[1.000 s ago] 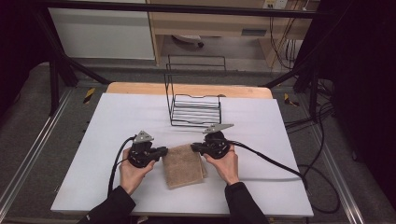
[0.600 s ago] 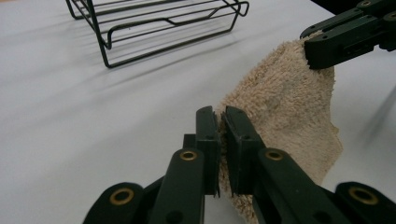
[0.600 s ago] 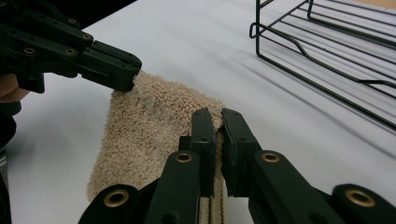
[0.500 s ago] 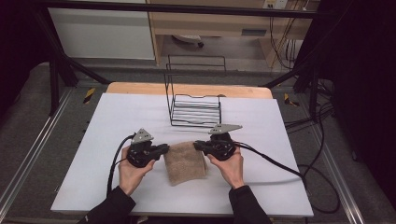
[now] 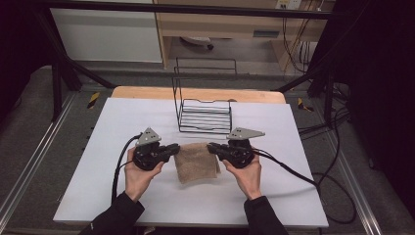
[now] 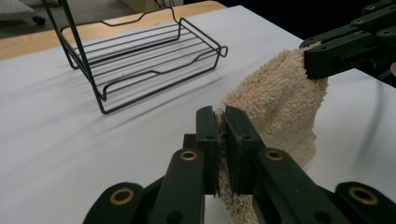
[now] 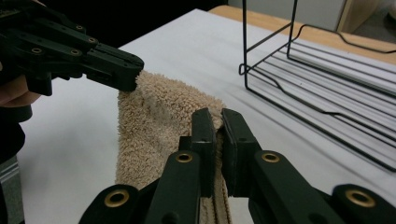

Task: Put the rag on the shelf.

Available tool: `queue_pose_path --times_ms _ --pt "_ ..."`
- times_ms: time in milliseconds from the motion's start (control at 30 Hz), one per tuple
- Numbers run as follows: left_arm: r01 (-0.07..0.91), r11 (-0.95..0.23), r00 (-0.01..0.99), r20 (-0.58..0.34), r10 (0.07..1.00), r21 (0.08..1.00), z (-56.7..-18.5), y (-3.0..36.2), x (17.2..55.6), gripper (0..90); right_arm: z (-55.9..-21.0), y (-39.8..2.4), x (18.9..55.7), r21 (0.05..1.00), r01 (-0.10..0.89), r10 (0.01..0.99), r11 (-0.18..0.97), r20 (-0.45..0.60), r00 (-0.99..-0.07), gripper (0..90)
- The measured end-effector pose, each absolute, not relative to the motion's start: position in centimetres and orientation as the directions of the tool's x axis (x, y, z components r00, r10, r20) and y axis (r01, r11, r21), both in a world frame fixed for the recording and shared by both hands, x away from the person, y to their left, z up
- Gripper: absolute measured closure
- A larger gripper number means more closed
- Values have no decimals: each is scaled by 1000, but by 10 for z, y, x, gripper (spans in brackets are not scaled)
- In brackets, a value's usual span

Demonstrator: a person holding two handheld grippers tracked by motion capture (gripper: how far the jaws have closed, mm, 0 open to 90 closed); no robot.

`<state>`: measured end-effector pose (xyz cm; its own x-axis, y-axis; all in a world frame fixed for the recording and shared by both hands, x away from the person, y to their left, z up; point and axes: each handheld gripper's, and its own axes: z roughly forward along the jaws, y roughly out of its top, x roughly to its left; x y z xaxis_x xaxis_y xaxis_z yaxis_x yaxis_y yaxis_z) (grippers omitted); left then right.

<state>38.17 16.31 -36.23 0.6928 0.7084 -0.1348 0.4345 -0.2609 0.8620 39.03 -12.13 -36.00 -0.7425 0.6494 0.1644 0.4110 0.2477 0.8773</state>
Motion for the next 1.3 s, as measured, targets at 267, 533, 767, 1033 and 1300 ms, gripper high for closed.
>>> queue_pose_path --times_ms 267,533,767,1033,1300 --pt "396 -246 699 -117 706 885 -349 159 383 843 -349 -127 387 901 374 659 219 146 -738 847" --pt "362 -218 699 -109 707 906 -336 157 388 845 -338 -130 387 924 340 676 174 139 -724 848" --pt "329 -198 692 -93 715 923 -325 154 392 849 -323 -131 389 941 300 688 158 113 -717 849" --pt "285 -157 684 -86 724 945 -311 156 393 851 -310 -129 392 956 262 698 131 99 -709 851" --pt "267 -126 678 -93 729 956 -303 157 397 851 -301 -127 395 968 226 706 109 84 -703 852"
